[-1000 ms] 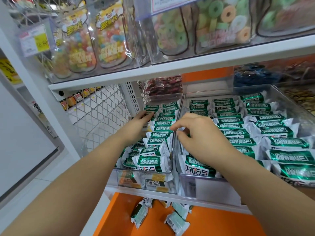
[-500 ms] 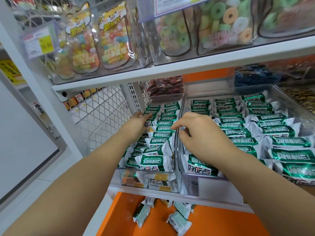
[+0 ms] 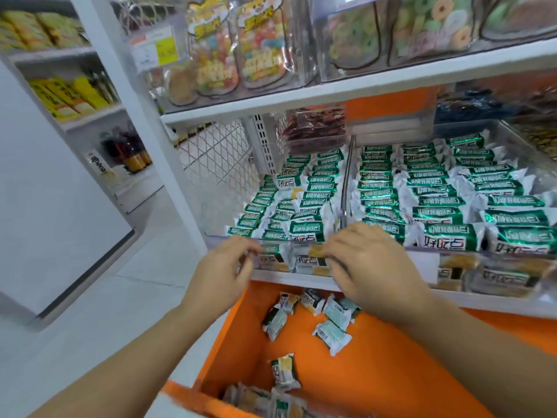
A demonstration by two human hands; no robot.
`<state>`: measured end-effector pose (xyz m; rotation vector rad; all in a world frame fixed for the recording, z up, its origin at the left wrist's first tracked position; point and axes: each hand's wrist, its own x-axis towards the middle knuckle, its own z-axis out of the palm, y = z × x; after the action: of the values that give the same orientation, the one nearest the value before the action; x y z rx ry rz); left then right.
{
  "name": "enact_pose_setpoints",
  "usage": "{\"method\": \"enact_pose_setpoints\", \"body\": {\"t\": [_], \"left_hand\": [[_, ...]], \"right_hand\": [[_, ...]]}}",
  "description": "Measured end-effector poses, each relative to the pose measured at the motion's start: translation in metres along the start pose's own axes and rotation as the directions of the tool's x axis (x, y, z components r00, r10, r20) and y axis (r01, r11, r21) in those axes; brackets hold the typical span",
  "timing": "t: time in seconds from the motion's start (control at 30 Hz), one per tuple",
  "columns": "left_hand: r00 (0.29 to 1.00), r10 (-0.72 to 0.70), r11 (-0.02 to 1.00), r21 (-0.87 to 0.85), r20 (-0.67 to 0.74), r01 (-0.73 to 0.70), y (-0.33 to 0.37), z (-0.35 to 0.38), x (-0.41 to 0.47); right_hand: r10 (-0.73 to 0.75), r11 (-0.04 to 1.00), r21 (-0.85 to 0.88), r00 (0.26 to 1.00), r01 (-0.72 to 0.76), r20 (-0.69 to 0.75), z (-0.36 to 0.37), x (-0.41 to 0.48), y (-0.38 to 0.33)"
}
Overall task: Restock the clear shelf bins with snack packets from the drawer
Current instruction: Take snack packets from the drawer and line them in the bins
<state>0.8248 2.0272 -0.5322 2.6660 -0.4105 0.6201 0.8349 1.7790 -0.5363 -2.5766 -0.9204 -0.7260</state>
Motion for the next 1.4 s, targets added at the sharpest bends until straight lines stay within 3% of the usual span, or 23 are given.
{"method": "enact_pose_setpoints", "body": {"t": [0.1,0.23,0.33,0.4,0.47,0.57,0.73,0.8,1.0,1.2,1.4], "left_hand": [[0.974,0.001,1.0,0.003,0.224,-0.002,-0.009,0.019,-0.028],[0.877,0.019,0.994,0.087,0.48,-0.069,-0.019,0.051,-0.046],[0.814,0.023,0.989,0.107,0.581,-0.104,-0.019,0.077,-0.046],[0.772,0.036,0.983,0.114,0.634,-0.14,-0.019,0.096,-0.043],[0.736,0.054,0.979,0.111,0.675,-0.174,-0.022,0.116,-0.038],[0.69,0.057,0.97,0.124,0.721,-0.209,-0.025,0.15,-0.033],[0.474,-0.014,0.96,0.145,0.88,-0.24,-0.026,0.216,-0.031],[0.432,-0.02,0.954,0.148,0.901,-0.263,-0.026,0.241,-0.036],[0.505,-0.053,0.971,0.162,0.861,-0.175,-0.018,0.291,-0.042],[0.422,-0.124,0.974,0.191,0.898,-0.119,-0.013,0.312,-0.031],[0.427,0.017,0.934,0.138,0.904,-0.33,-0.015,0.315,-0.054]], "right_hand": [[-0.07,0.996,-0.063,0.997,0.069,-0.017,0.019,-0.033,-0.001],[-0.098,0.995,-0.021,0.994,0.097,-0.048,0.043,-0.075,-0.006],[-0.058,0.998,0.012,0.997,0.058,0.041,0.067,-0.103,-0.003],[0.041,0.999,0.02,0.986,-0.045,0.161,0.085,-0.12,0.002],[0.235,0.962,0.058,0.918,-0.266,0.32,0.099,-0.131,0.008],[0.427,0.844,0.066,0.741,-0.532,0.518,0.11,-0.143,0.015],[0.519,0.69,0.052,0.544,-0.722,0.659,0.122,-0.163,0.021],[0.532,0.657,0.033,0.493,-0.753,0.688,0.126,-0.165,0.029],[0.548,0.625,-0.031,0.409,-0.78,0.73,0.143,-0.173,0.051],[0.532,0.631,-0.049,0.385,-0.774,0.755,0.154,-0.176,0.06],[0.511,0.627,-0.135,0.275,-0.767,0.814,0.16,-0.184,0.067]]}}
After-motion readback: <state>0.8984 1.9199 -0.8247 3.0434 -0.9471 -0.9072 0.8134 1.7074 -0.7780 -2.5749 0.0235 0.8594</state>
